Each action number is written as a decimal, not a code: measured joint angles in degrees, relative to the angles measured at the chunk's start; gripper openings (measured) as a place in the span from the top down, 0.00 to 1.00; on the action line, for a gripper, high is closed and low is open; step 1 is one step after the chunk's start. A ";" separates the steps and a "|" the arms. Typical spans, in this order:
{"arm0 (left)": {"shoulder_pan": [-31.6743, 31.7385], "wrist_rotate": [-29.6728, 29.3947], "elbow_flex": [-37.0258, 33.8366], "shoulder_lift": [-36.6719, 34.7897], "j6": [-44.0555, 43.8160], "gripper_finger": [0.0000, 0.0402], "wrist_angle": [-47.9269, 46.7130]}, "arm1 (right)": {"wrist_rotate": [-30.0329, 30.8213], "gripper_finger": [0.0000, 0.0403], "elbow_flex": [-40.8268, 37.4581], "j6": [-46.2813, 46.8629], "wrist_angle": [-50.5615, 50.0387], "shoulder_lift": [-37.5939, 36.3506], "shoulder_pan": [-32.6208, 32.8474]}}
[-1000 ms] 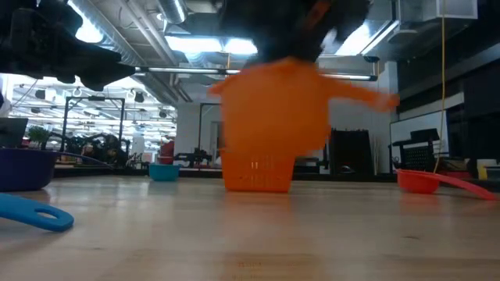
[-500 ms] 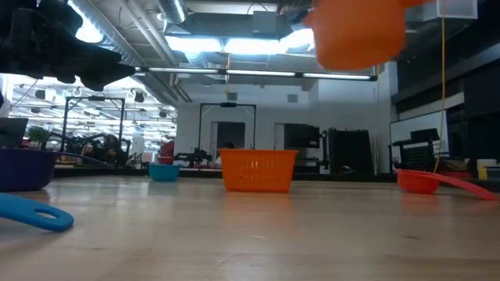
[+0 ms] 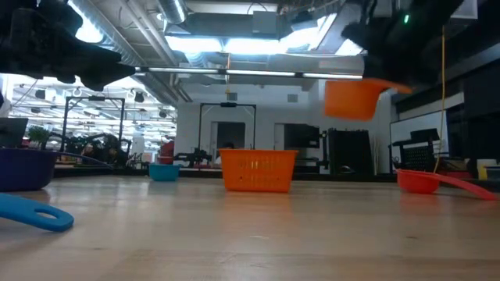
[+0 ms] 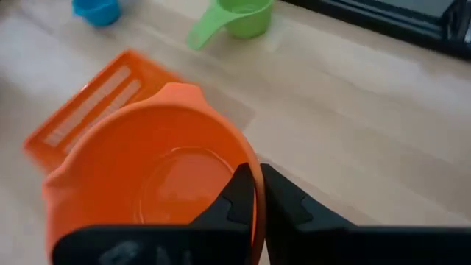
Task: Nest measuring cups in basket
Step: Move the orange measuring cup to the center
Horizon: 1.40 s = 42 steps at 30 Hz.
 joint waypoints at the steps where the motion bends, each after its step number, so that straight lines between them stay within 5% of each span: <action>1: -0.01 0.01 0.01 0.00 0.00 0.36 -0.01 | 0.00 0.96 -2.11 -0.18 3.04 -0.12 -0.98; 9: -0.01 0.01 0.02 0.00 0.00 0.36 -0.01 | -1.70 0.96 -14.17 -4.16 24.06 1.41 -7.24; 42: -0.02 0.01 0.02 0.00 0.00 0.36 -0.01 | -4.11 0.91 -18.30 -4.41 34.37 12.27 -9.81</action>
